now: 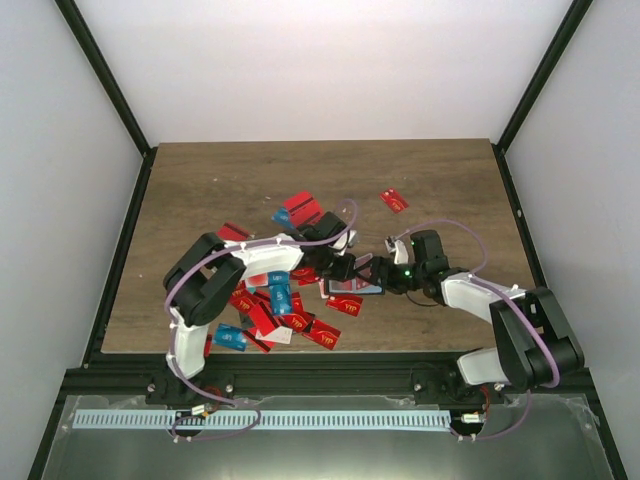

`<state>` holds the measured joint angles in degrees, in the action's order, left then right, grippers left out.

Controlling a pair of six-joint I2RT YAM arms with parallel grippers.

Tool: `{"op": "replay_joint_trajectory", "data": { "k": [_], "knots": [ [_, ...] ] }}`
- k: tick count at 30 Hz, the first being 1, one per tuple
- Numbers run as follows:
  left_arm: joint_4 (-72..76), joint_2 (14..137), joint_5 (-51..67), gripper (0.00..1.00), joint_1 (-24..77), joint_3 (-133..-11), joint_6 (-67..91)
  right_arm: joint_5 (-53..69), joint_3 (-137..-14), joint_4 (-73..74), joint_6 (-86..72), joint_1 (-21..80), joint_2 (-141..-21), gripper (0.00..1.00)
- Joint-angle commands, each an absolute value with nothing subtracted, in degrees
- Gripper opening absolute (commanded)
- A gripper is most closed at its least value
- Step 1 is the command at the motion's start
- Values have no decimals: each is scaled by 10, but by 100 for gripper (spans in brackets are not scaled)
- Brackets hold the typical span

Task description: Put the credit cards into the card holder

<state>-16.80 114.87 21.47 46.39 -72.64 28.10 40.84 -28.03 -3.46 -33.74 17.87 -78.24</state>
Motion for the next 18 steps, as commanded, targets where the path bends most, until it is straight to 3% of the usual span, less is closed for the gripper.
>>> {"op": "replay_joint_trajectory", "data": {
  "k": [1, 18],
  "knots": [
    [-176, 1087, 183, 4, 459, -707, 281, 410, -305, -36, -344, 198, -781, 78],
    [-141, 874, 147, 4, 380, -507, 303, 367, -422, -49, -382, 317, -912, 77]
  ]
}}
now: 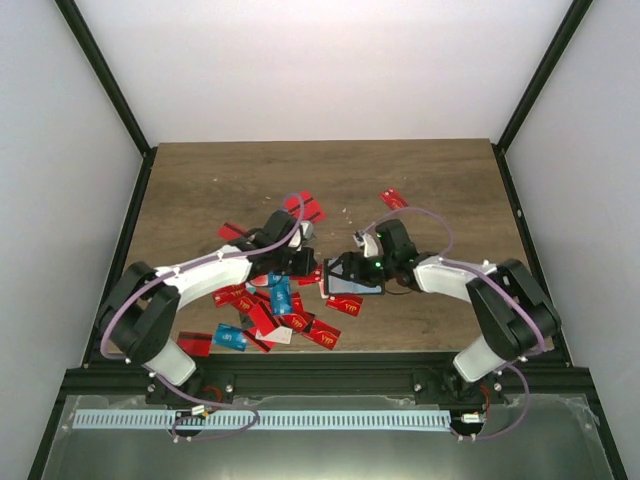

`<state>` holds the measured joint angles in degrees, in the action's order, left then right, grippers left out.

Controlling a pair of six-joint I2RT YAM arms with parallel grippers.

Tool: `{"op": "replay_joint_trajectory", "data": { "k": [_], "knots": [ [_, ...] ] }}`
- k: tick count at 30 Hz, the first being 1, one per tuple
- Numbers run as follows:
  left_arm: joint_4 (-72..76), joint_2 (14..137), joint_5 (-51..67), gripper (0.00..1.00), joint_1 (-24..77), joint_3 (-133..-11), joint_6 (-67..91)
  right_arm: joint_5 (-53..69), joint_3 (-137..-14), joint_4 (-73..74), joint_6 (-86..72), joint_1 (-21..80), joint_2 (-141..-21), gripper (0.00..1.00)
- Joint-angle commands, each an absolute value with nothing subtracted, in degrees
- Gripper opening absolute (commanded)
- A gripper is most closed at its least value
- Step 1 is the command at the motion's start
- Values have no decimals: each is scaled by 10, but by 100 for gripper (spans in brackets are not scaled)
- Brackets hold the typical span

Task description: Put the credit cards into the card holder

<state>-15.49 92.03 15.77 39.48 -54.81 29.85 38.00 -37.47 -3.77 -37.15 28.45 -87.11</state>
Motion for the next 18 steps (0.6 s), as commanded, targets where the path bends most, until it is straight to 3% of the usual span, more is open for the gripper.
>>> {"op": "replay_joint_trajectory", "data": {
  "k": [1, 10, 18],
  "knots": [
    [-141, 860, 146, 4, 376, -488, 303, 367, -432, -49, -383, 325, -927, 77],
    [-182, 757, 155, 6, 371, -409, 308, 355, -482, -12, -366, 344, -920, 76],
    [-217, 718, 166, 12, 424, -364, 321, 324, -397, 43, -343, 360, -806, 77]
  ]
}}
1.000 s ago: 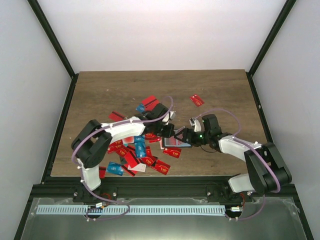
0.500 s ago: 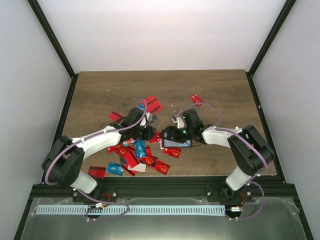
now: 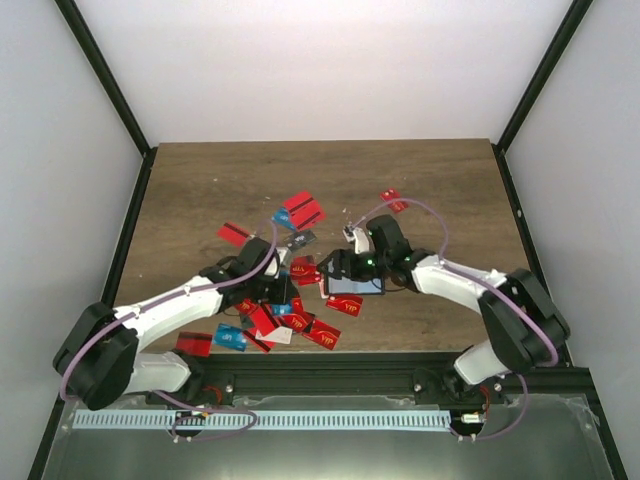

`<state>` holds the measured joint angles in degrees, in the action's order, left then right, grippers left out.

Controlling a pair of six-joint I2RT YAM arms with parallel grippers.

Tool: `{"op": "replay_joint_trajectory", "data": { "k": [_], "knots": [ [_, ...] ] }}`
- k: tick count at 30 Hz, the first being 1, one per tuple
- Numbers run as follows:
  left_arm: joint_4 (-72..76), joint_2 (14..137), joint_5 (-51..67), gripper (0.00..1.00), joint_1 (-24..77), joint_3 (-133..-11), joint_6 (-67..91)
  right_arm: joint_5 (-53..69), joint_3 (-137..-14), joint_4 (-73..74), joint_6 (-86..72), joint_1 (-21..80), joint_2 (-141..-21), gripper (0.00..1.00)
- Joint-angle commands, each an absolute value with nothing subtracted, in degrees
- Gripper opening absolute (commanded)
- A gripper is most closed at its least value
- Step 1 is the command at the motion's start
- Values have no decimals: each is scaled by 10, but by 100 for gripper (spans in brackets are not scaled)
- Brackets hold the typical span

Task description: Put the credit cards into the card holder

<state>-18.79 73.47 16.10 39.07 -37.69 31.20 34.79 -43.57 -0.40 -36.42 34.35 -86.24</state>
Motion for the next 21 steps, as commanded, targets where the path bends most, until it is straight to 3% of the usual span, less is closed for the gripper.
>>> {"op": "replay_joint_trajectory", "data": {
  "k": [1, 9, 21],
  "knots": [
    [-225, 715, 160, 13, 434, -362, 325, 319, -387, 54, -341, 367, -790, 77],
    [-262, 626, 116, 24, 488, -305, 413, 300, -326, 36, -351, 448, -737, 77],
    [-355, 449, -29, 42, 513, -255, 537, 271, -435, -29, -359, 521, -915, 76]
  ]
}}
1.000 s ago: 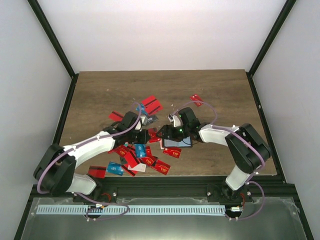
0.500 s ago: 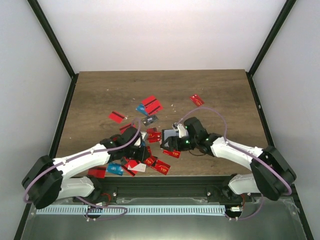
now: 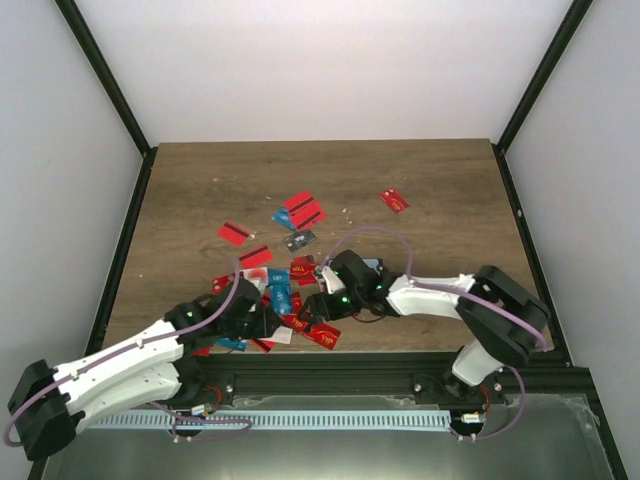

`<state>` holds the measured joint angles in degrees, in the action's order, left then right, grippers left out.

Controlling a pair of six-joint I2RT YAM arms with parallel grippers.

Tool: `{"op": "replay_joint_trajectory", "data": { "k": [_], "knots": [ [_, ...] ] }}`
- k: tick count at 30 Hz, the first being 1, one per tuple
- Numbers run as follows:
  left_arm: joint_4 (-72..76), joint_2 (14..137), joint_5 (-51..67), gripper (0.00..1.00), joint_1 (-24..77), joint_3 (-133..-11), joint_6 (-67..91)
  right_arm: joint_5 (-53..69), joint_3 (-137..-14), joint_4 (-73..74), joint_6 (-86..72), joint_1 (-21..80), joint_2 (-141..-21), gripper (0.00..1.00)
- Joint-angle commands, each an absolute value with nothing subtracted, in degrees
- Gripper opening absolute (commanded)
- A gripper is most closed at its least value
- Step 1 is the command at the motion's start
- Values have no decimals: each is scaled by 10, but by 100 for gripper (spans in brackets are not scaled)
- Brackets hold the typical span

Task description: Put the credit cards into the card holder

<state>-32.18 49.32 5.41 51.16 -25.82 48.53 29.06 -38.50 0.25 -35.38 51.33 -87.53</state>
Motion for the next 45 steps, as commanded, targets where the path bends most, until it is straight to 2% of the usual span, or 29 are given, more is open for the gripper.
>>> {"op": "replay_joint_trajectory", "data": {
  "k": [1, 9, 21, 29, 37, 45],
  "knots": [
    [-355, 448, -46, 43, 511, -258, 540, 271, -445, -34, -365, 522, -927, 76],
    [-292, 522, -111, 41, 484, -281, 520, 268, -501, -57, -423, 522, -990, 74],
    [-177, 686, 7, 42, 384, -309, 405, 246, -559, -39, -453, 522, -1071, 72],
    [-132, 787, 73, 42, 374, -302, 403, 293, -556, -60, -476, 522, -1087, 72],
    [-48, 759, 169, 41, 378, -254, 418, 363, -527, -118, -502, 520, -1067, 72],
    [-2, 738, 214, 41, 413, -237, 431, 385, -449, -170, -530, 519, -1015, 71]
  ]
}}
